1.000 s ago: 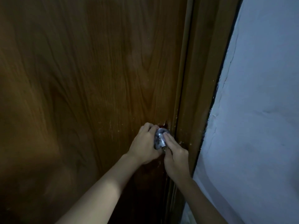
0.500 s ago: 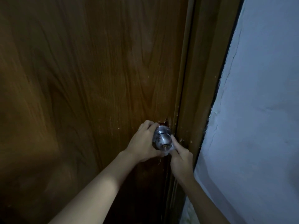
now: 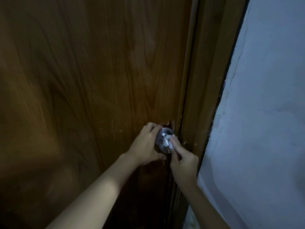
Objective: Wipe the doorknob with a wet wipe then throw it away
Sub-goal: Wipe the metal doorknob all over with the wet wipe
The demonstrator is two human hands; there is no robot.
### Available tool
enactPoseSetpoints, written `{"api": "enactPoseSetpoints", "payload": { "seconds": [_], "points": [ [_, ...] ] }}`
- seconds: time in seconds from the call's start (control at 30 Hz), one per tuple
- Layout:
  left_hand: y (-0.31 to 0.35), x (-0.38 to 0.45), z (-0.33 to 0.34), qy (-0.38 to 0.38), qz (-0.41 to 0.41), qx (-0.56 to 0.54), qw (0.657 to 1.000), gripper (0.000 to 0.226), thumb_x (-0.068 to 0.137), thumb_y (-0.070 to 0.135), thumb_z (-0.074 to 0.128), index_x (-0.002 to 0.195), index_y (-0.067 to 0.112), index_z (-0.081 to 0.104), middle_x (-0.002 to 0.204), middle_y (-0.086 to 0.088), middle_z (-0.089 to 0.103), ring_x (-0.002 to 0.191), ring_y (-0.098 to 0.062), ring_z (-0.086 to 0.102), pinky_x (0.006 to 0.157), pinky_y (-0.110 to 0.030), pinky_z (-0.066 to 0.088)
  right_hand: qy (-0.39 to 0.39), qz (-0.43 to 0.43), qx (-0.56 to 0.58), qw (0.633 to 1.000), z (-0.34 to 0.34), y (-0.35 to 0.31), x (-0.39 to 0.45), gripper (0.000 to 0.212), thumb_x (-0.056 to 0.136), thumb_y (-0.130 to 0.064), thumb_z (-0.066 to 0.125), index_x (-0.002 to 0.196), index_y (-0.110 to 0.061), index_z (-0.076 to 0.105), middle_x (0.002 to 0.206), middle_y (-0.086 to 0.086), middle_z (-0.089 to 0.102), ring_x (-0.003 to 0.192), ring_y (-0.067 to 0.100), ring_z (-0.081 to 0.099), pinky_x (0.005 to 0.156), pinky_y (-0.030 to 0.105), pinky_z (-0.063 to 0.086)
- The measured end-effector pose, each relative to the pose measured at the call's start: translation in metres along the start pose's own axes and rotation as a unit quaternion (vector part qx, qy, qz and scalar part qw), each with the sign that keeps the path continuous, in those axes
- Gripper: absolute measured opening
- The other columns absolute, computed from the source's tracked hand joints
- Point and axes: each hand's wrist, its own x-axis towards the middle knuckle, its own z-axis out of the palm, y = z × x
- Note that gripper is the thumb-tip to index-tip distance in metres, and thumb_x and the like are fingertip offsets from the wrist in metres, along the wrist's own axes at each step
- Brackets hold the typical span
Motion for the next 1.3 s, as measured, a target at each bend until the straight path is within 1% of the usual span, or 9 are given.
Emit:
{"api": "enactPoseSetpoints", "payload": {
  "seconds": [0.07, 0.23, 0.4, 0.57, 0.73, 0.93, 1.1, 1.2, 1.3],
  "points": [
    [0.000, 0.000, 0.000, -0.002, 0.001, -0.003, 1.000, 0.097, 0.061, 0.033, 0.083, 0.139, 0.014, 0.030, 0.135, 0.000, 0.033, 0.125, -0.015, 0.032, 0.107, -0.028, 0.035, -0.011, 0.035, 0.005, 0.999, -0.002, 0.002, 0.007, 0.035, 0.086, 0.002, 0.057, 0.120, -0.008, 0.058, 0.112, -0.004, 0.062, 0.106, 0.008, 0.060, 0.085, 0.004, 0.045],
    [-0.001, -0.001, 0.000, 0.003, 0.003, -0.004, 1.000, 0.095, 0.061, 0.033, 0.082, 0.139, 0.014, 0.030, 0.134, 0.000, 0.033, 0.124, -0.014, 0.032, 0.103, -0.024, 0.033, -0.030, 0.108, 0.030, 0.993, -0.009, 0.012, 0.000, 0.034, 0.087, -0.008, 0.058, 0.121, -0.010, 0.057, 0.088, -0.008, 0.068, 0.077, -0.013, 0.062, 0.063, 0.001, 0.044],
    [0.001, -0.001, 0.000, -0.003, 0.004, -0.002, 1.000, 0.097, 0.062, 0.034, 0.082, 0.140, 0.013, 0.029, 0.135, -0.001, 0.032, 0.125, -0.016, 0.032, 0.106, -0.027, 0.035, -0.085, -0.057, -0.076, 0.992, -0.009, 0.002, 0.014, 0.041, 0.080, 0.009, 0.061, 0.118, -0.005, 0.058, 0.122, -0.001, 0.055, 0.115, 0.008, 0.052, 0.097, 0.001, 0.032],
    [0.002, -0.001, 0.000, -0.002, -0.002, -0.006, 1.000, 0.096, 0.062, 0.033, 0.082, 0.140, 0.014, 0.028, 0.136, 0.000, 0.032, 0.126, -0.016, 0.031, 0.106, -0.028, 0.035, -0.120, 0.003, -0.086, 0.989, -0.019, 0.005, 0.020, 0.037, 0.089, -0.006, 0.054, 0.126, -0.010, 0.053, 0.124, 0.008, 0.062, 0.109, 0.008, 0.056, 0.082, -0.007, 0.034],
    [0.002, -0.002, 0.000, -0.001, 0.000, -0.010, 1.000, 0.097, 0.061, 0.033, 0.082, 0.140, 0.013, 0.029, 0.135, -0.001, 0.033, 0.125, -0.016, 0.032, 0.105, -0.028, 0.036, -0.148, -0.077, -0.160, 0.973, -0.015, -0.004, 0.021, 0.042, 0.079, 0.011, 0.058, 0.120, 0.001, 0.056, 0.126, 0.018, 0.059, 0.114, 0.026, 0.058, 0.100, 0.003, 0.018],
    [0.001, -0.003, 0.001, 0.011, 0.010, -0.010, 1.000, 0.091, 0.061, 0.034, 0.082, 0.136, 0.016, 0.034, 0.132, 0.000, 0.034, 0.121, -0.014, 0.033, 0.097, -0.021, 0.033, -0.121, -0.012, -0.153, 0.981, -0.019, 0.002, 0.016, 0.040, 0.088, -0.007, 0.055, 0.128, -0.004, 0.050, 0.108, 0.019, 0.069, 0.084, 0.010, 0.061, 0.068, -0.011, 0.032],
    [0.000, -0.002, 0.001, 0.006, 0.009, -0.014, 1.000, 0.092, 0.064, 0.033, 0.080, 0.139, 0.013, 0.030, 0.135, -0.002, 0.033, 0.124, -0.016, 0.033, 0.102, -0.025, 0.035, -0.142, -0.090, -0.149, 0.975, -0.004, -0.005, 0.014, 0.050, 0.077, 0.016, 0.056, 0.125, 0.001, 0.050, 0.132, 0.018, 0.053, 0.127, 0.023, 0.042, 0.106, 0.008, 0.016],
    [0.000, -0.001, 0.000, 0.002, 0.008, -0.014, 1.000, 0.093, 0.064, 0.033, 0.080, 0.139, 0.013, 0.030, 0.135, -0.002, 0.033, 0.124, -0.016, 0.032, 0.102, -0.025, 0.035, -0.137, -0.053, -0.096, 0.985, -0.004, -0.004, 0.020, 0.047, 0.085, 0.006, 0.054, 0.130, -0.005, 0.046, 0.135, 0.010, 0.052, 0.124, 0.010, 0.043, 0.102, 0.009, 0.027],
    [0.000, -0.002, 0.001, 0.005, 0.006, -0.018, 1.000, 0.093, 0.062, 0.035, 0.081, 0.138, 0.015, 0.032, 0.133, -0.001, 0.034, 0.123, -0.015, 0.033, 0.101, -0.026, 0.036, -0.119, 0.064, -0.009, 0.991, -0.012, 0.001, 0.020, 0.045, 0.085, -0.006, 0.060, 0.128, -0.010, 0.050, 0.114, 0.002, 0.065, 0.096, 0.002, 0.061, 0.083, 0.006, 0.046]
  ]
}}
